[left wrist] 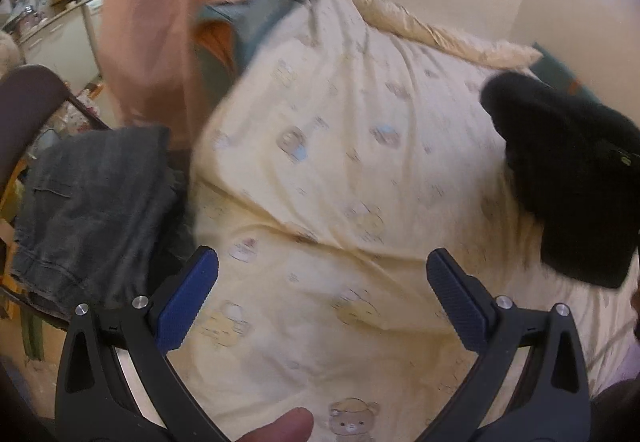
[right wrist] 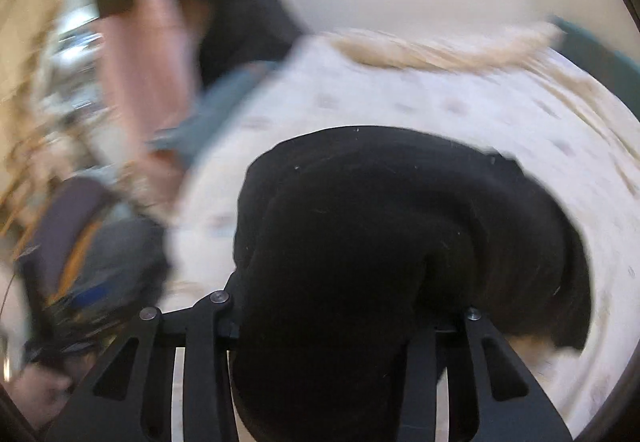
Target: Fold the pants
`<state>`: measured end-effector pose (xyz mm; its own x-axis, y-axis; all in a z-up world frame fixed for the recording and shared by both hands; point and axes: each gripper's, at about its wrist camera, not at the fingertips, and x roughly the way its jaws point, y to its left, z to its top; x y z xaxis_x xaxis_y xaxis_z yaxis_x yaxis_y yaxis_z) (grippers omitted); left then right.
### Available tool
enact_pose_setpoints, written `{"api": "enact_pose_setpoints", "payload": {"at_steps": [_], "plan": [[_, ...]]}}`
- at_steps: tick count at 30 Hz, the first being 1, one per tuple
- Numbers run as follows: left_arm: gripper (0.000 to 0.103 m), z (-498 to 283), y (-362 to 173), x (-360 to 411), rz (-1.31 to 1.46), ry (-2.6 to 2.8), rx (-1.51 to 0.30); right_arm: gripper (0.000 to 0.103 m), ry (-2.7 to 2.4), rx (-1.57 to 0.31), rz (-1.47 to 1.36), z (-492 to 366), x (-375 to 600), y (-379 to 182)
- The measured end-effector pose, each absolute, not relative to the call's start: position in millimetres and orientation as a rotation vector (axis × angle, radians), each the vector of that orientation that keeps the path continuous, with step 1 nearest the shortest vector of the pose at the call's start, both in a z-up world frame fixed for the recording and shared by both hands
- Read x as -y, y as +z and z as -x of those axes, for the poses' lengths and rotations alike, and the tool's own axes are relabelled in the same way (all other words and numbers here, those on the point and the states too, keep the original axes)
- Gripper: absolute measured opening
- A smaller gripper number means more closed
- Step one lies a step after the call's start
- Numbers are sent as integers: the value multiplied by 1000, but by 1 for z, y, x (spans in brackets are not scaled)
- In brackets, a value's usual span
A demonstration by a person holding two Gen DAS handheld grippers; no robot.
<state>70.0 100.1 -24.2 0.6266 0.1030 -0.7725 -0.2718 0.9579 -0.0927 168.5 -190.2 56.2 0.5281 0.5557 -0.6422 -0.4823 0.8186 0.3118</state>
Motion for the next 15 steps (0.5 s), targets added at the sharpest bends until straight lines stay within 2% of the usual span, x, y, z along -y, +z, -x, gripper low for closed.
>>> {"api": "enact_pose_setpoints", "payload": {"at_steps": [3,6,8,10,11,14,15], "plan": [[103,-53,-5,-135,277,262,-823,41,803,-788,-117,-133,157,72],[103,-36,2,-164,325,307,-810,46,905,-905,-88,-106,136,47],[103,-25,1,-181,371,323,-815,54,917,-1090,-64,-93,132,1],[103,-20,-5,-190,402,329,-841,67,866,-1248,-29,-85,134,-39],[103,-19,-10,-191,409,319,-864,68,800,-1346,23,-74,137,-63],[103,-21,-23,-183,420,274,-930,74,716,-1482,133,-50,142,-94],[103,-24,-28,-179,426,253,-950,81,695,-1476,126,-40,151,-92]]}}
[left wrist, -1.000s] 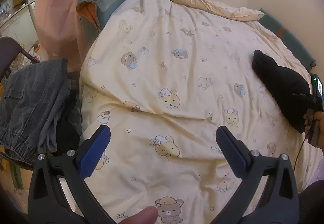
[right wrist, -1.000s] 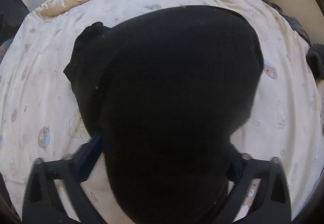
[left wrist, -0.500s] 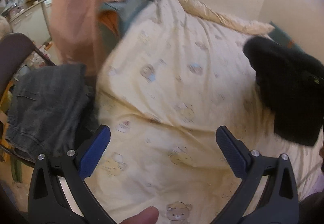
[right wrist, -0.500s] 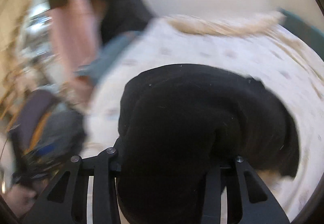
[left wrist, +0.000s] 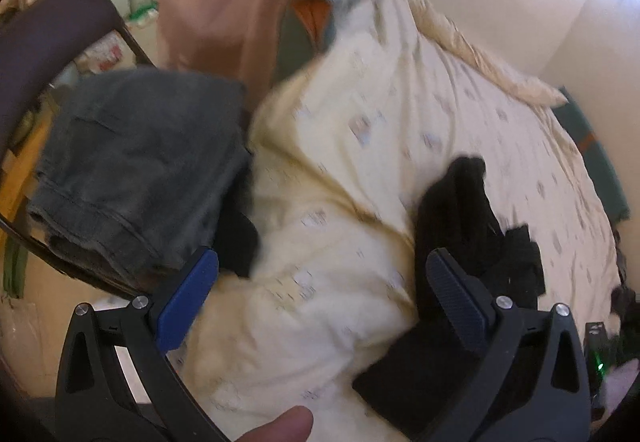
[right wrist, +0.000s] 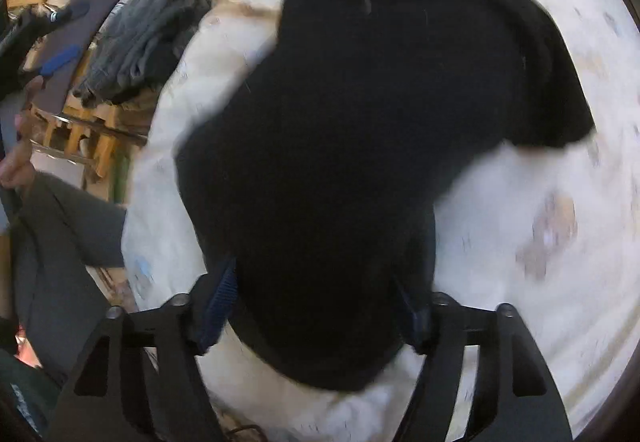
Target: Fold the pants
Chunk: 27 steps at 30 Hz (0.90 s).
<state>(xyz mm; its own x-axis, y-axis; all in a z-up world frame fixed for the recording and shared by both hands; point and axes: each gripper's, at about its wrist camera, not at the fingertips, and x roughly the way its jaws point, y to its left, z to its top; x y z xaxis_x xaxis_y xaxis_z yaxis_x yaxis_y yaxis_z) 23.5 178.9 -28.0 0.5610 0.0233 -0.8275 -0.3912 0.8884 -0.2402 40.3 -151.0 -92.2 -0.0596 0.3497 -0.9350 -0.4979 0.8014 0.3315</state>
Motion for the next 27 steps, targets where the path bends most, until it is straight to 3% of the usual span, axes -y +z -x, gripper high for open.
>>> {"api": "enact_pose_setpoints", "payload": {"at_steps": [5,8,11,15,16,18,20,22,27], "plan": [[103,-43,-49,-135,409,149,-1046,84,612,-1392,49,-38,194,-61],[103,-55,-62,-106,379,107,-1080,84,508,-1221,-157,-50,224,-36],[103,-77,-87,-68,288,28,-1170,84,421,-1140,-348,-55,252,-32],[102,-93,-129,-31,236,-79,-1301,84,351,-1098,-367,-55,261,-29],[96,-94,-137,-25,249,-87,-1307,84,345,-1096,-373,-55,268,-28],[72,-94,-143,-16,273,-146,-1316,84,338,-1105,-400,-55,275,-30],[25,-93,-141,-4,270,-214,-1305,84,325,-1105,-404,-52,281,-30],[6,-87,-132,9,169,-195,-1281,84,323,-1091,-414,-50,289,-27],[3,-62,-92,19,126,-199,-1166,84,321,-1046,-473,-45,303,-15]]}}
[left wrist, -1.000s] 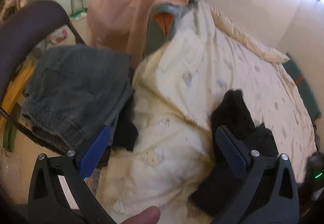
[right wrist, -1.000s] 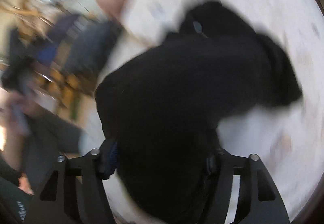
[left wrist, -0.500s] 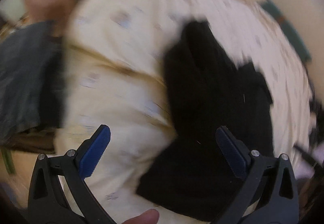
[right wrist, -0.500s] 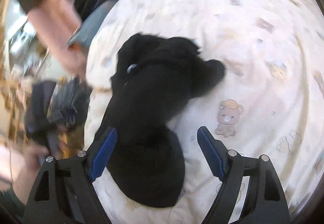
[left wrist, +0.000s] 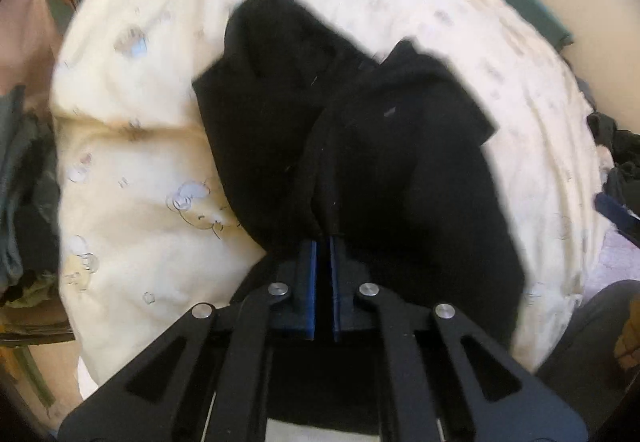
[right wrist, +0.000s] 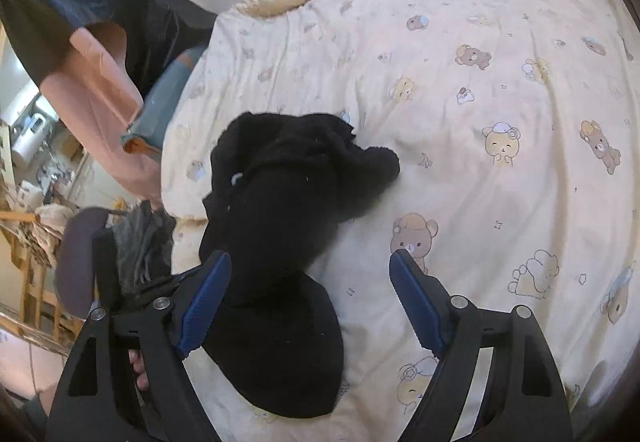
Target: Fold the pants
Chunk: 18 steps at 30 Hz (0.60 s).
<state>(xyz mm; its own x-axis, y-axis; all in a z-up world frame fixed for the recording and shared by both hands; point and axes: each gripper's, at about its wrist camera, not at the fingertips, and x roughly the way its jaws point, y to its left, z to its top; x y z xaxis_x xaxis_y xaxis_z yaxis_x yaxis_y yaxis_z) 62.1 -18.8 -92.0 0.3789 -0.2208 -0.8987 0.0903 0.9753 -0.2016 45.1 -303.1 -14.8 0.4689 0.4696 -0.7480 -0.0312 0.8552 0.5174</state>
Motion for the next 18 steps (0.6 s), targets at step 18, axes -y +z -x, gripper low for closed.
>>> {"api": "enact_pose_setpoints", "payload": {"at_steps": [18], "plan": [[3,51,-115,166,3,-584,-1338,84,291,-885,-688,-17,360,9]]}}
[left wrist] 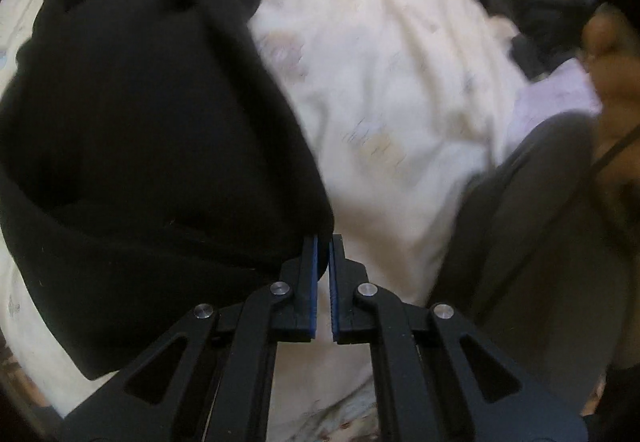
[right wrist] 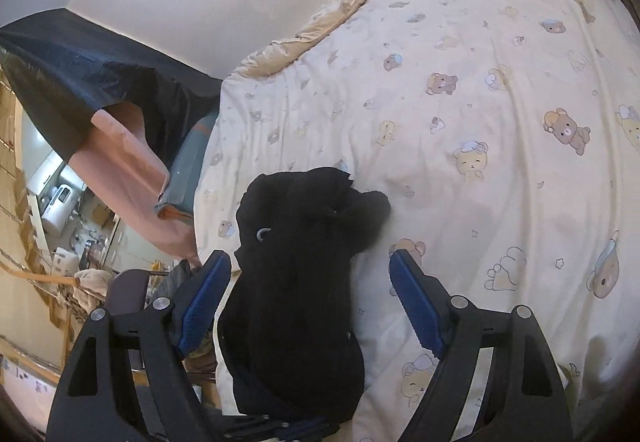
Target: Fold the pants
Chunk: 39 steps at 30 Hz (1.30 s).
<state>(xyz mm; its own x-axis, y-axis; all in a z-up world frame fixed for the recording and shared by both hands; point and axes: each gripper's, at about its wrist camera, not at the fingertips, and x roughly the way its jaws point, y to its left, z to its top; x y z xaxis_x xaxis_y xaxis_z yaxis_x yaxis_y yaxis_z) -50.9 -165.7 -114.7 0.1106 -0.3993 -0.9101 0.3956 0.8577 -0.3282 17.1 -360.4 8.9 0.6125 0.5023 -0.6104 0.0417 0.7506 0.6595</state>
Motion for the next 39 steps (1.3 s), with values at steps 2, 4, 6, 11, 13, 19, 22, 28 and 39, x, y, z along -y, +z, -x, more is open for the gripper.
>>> {"api": "enact_pose_setpoints", "payload": {"at_steps": [2,4,6,11,13,19,22,28,39], "plan": [[4,49,-110,153,26,-578,-1336,84,297,-904,-677,-20,357,6],[12,45,-95,137,66,-592,-1335,84,308,-922,-655,-24,351,4],[40,45,-78,127,82,-622,-1317,84,315,-940,-608,-29,339,2],[86,42,-24,81,80,-560,-1136,86,343,-1040,-524,-56,305,-16],[86,30,-14,57,95,-503,-1085,86,353,-1082,-457,-71,288,-24],[86,-31,-33,-20,149,-131,-1081,86,327,-1218,-325,-117,245,-64],[86,-43,-61,-35,216,-8,-1078,69,336,-1278,-229,-131,223,-88],[86,-42,-77,-61,303,94,-1095,4,275,-1248,-127,-114,225,-83],[86,-35,-61,-50,226,71,-1025,3,-131,-1121,-105,-35,321,-17]]}}
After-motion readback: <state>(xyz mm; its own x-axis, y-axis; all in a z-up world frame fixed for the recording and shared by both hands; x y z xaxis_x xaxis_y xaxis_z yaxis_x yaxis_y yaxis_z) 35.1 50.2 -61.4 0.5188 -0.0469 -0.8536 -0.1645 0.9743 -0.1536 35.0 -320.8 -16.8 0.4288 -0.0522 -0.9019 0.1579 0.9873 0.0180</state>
